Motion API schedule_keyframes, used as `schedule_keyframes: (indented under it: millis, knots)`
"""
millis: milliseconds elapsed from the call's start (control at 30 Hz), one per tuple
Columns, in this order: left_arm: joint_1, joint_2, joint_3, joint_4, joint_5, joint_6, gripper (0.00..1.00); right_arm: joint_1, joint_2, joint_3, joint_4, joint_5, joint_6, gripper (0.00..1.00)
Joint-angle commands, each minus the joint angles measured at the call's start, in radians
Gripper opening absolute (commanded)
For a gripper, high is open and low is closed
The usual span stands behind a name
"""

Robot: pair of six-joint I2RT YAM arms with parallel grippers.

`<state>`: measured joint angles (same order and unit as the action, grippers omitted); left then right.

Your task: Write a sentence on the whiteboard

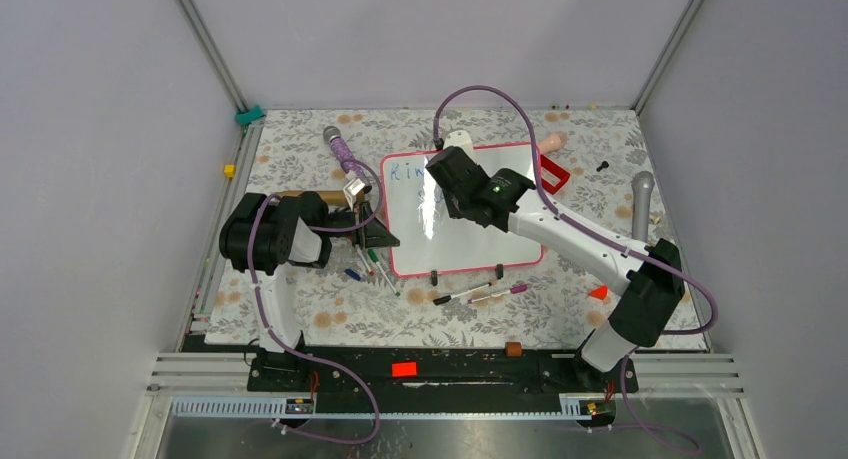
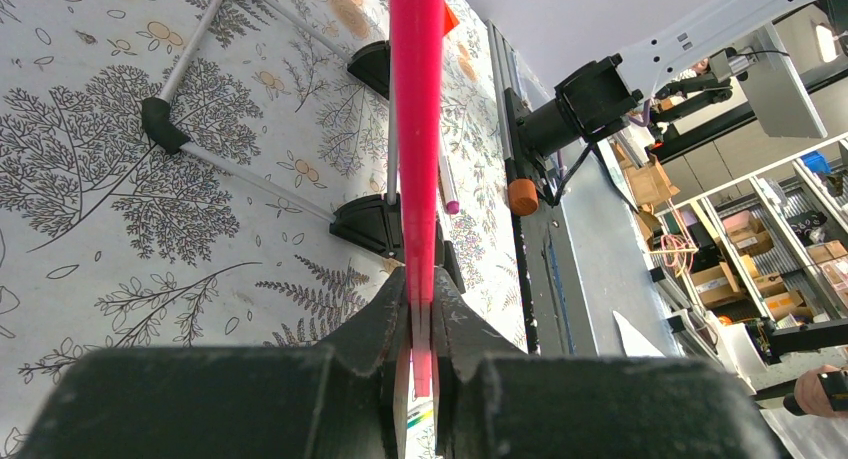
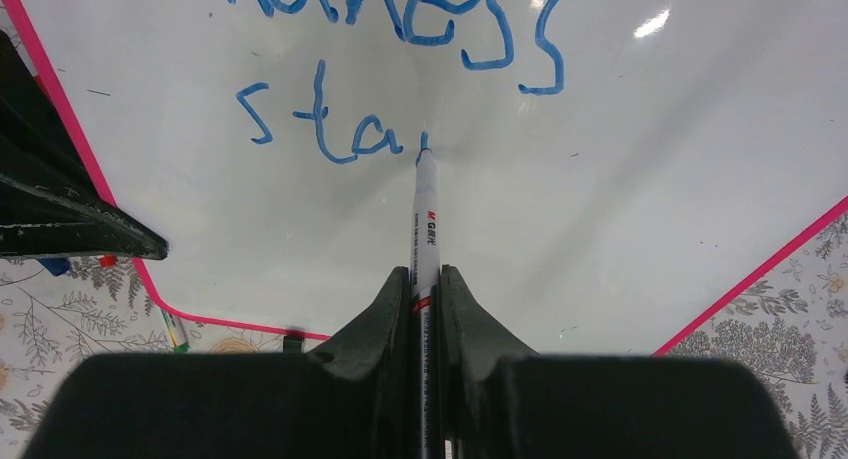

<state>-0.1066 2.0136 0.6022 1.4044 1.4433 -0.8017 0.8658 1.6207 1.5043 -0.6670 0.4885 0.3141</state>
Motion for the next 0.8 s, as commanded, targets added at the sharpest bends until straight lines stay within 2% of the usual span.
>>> schedule_keyframes:
  millis: [0,600,767]
  knots:
    - [0.001,-0.007,0.014,0.071,0.008,0.030,0.00,-0.028,0.007,0.018,0.027,0.082,0.004,0.00]
    - [-0.004,-0.001,0.017,0.071,0.012,0.029,0.00,-0.031,-0.025,0.005,0.027,0.104,0.021,0.00]
    - [-0.003,-0.005,0.011,0.072,0.009,0.032,0.00,-0.031,-0.154,-0.107,0.164,0.086,0.003,0.00]
